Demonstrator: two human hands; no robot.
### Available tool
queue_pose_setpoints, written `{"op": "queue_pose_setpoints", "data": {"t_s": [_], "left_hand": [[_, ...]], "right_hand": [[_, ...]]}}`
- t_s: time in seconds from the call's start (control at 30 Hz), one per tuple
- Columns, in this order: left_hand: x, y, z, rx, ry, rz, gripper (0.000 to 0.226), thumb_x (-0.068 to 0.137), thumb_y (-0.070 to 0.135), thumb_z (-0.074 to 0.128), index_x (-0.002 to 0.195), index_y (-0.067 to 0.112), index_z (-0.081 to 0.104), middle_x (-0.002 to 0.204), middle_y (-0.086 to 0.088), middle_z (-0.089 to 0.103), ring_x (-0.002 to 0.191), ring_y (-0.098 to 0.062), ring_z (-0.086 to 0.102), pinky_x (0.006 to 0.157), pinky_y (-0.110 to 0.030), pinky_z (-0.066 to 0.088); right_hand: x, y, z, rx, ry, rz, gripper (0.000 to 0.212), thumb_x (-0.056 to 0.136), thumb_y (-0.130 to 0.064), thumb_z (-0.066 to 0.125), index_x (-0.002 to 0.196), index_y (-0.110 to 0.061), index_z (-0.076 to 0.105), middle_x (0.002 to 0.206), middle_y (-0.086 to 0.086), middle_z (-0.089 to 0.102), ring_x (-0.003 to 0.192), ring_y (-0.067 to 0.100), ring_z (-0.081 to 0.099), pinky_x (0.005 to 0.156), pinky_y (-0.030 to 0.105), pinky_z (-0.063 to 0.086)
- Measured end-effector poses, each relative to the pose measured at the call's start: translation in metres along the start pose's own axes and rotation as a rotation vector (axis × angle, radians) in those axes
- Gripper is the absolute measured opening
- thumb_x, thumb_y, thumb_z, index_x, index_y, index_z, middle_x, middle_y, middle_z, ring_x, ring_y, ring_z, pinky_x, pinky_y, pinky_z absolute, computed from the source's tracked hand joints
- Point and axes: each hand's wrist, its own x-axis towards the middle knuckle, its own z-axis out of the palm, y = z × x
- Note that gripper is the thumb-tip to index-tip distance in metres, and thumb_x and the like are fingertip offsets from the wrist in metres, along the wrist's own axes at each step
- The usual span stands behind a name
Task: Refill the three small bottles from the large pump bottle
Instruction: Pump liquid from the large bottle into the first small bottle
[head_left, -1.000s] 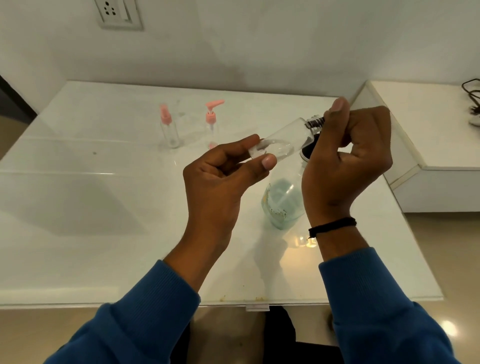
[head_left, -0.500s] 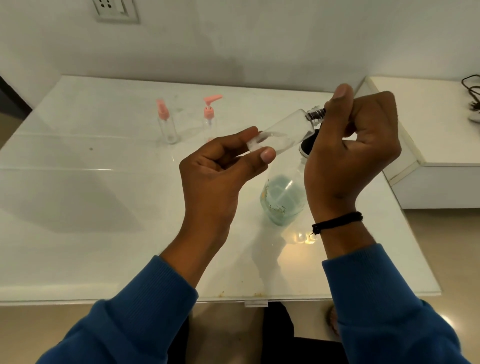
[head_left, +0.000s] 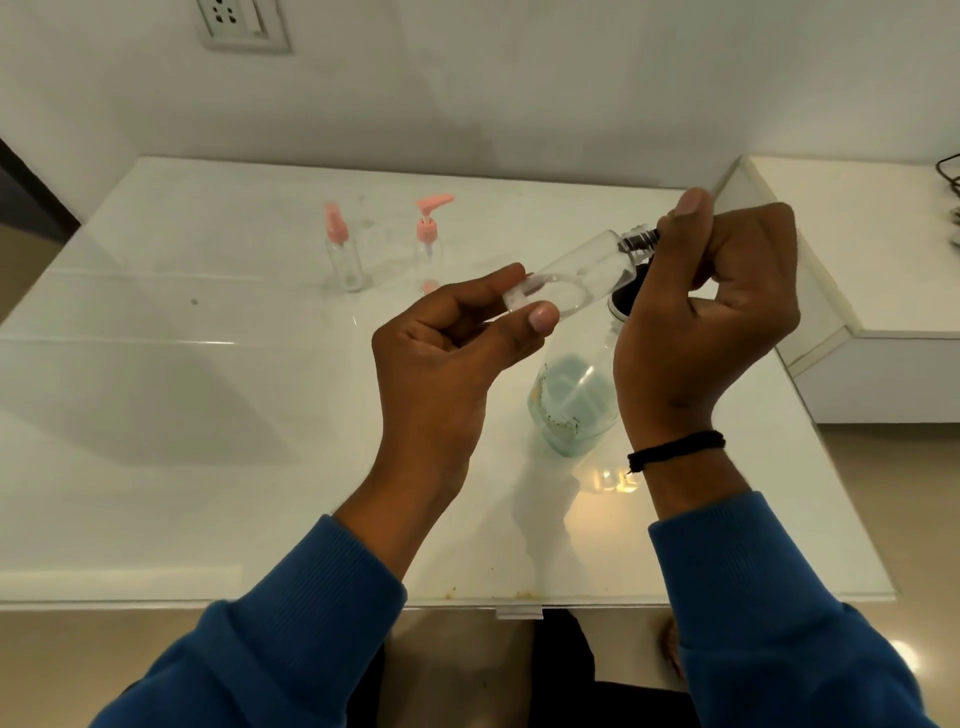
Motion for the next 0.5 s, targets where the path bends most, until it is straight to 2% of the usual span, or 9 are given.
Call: {"op": "queue_pose_setpoints", "data": {"t_s": [0.13,0.27,0.33,0.4,0.5], "left_hand": [[-0.0003,-0.0002,0.0,0.004,0.005,-0.003,0.04,0.069,0.022,0.08,0.107,0.014,0.075,0.105,-0.001,0.079,0.097,-0.025,0.076,0.081,-0.032,0.061],[0.0002,0.0004,0.0006,-0.008,0.006,0.0,0.042,0.07,0.019,0.079,0.11,0.01,0.074,0.103,-0.002,0.079,0.097,-0.025,0.076,0.08,-0.032,0.061],[0.0,-0.0004,0.0004,-0.001,0.01,-0.005,0.042,0.07,0.02,0.08,0.11,0.009,0.074,0.105,-0.003,0.079,0.098,-0.025,0.076,0.08,-0.032,0.061],[0.0,-0.0011,0.0001,-0.002,0.011,-0.01,0.042,0.069,0.021,0.08,0.109,0.01,0.074,0.106,-0.003,0.078,0.099,-0.025,0.075,0.081,-0.032,0.061],[0.0008,-0.0003,-0.0003,-0.01,0.012,-0.009,0.039,0.07,0.02,0.08,0.108,0.011,0.074,0.104,-0.001,0.079,0.095,-0.026,0.076,0.08,-0.032,0.061]], "right_hand": [[0.004,-0.0006,-0.0002,0.007,-0.004,-0.011,0.039,0.099,-0.005,0.061,0.06,0.002,0.056,0.061,0.013,0.052,0.062,0.016,0.042,0.057,0.028,0.035],[0.0017,-0.0047,-0.0004,0.03,0.001,-0.007,0.037,0.099,-0.006,0.062,0.062,0.0,0.058,0.062,0.014,0.052,0.067,0.001,0.038,0.062,0.016,0.032],[-0.0015,-0.0025,-0.0009,0.03,-0.003,-0.004,0.037,0.099,-0.005,0.062,0.063,0.0,0.058,0.062,0.014,0.053,0.067,0.003,0.039,0.062,0.02,0.035],[-0.0016,-0.0002,-0.0009,0.008,-0.001,-0.009,0.038,0.099,-0.006,0.063,0.062,0.001,0.058,0.062,0.015,0.054,0.064,0.014,0.043,0.059,0.03,0.037],[0.0025,0.0,-0.0003,-0.012,0.006,-0.045,0.04,0.099,-0.007,0.062,0.061,0.002,0.057,0.062,0.015,0.053,0.061,0.024,0.044,0.057,0.036,0.037]]}}
